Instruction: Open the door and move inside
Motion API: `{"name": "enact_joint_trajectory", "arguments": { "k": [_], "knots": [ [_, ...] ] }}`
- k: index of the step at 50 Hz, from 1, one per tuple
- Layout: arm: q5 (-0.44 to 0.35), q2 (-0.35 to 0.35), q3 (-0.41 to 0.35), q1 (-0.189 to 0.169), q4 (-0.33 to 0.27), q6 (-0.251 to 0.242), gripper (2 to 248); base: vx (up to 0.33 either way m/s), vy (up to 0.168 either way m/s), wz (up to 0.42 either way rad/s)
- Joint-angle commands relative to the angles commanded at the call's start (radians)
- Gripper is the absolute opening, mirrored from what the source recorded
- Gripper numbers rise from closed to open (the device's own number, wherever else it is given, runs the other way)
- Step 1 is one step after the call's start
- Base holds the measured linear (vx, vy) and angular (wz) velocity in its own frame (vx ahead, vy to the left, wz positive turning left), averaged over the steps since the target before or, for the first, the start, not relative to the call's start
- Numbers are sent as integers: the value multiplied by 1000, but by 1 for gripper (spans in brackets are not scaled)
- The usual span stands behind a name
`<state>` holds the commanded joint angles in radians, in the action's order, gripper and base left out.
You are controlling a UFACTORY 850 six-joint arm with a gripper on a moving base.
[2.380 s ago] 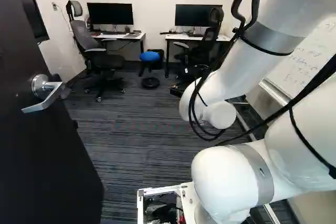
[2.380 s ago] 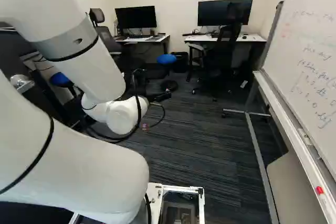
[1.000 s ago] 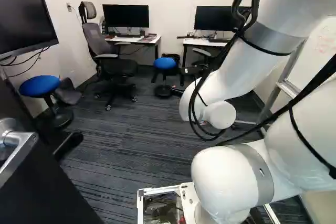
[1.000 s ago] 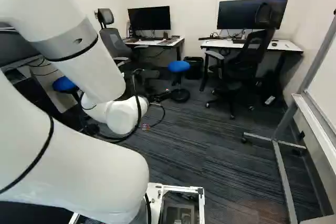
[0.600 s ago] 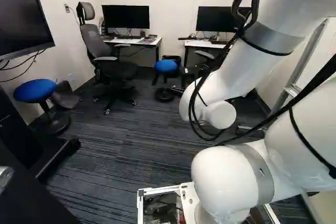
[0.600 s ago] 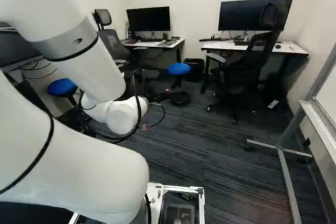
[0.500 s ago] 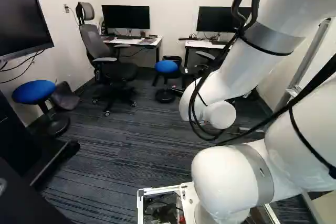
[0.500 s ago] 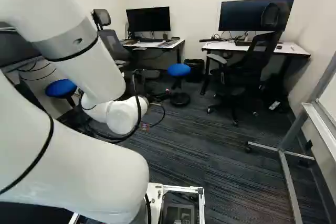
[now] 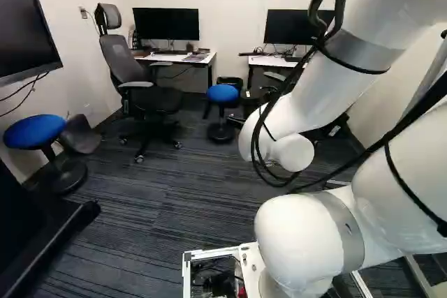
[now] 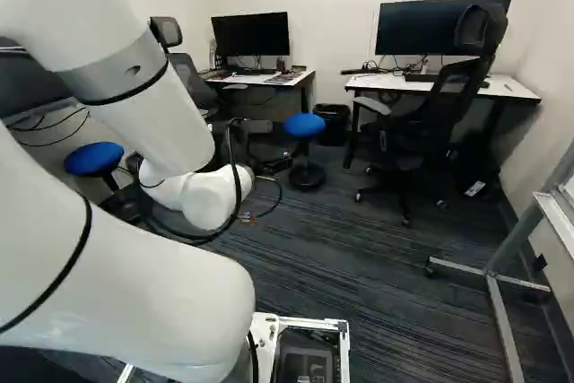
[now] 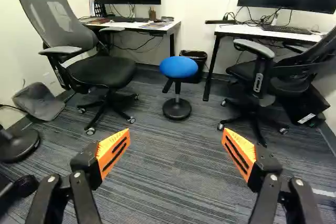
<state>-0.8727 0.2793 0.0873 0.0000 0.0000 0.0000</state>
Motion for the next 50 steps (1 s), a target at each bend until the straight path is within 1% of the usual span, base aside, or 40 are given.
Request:
{"name": "enact_joint_trajectory", "arguments": {
  "k": [30,50],
  "knots": [
    [0,0,0,0,0,0,247,173,6,-5],
    [0,0,0,0,0,0,247,5,1,0]
  ]
}}
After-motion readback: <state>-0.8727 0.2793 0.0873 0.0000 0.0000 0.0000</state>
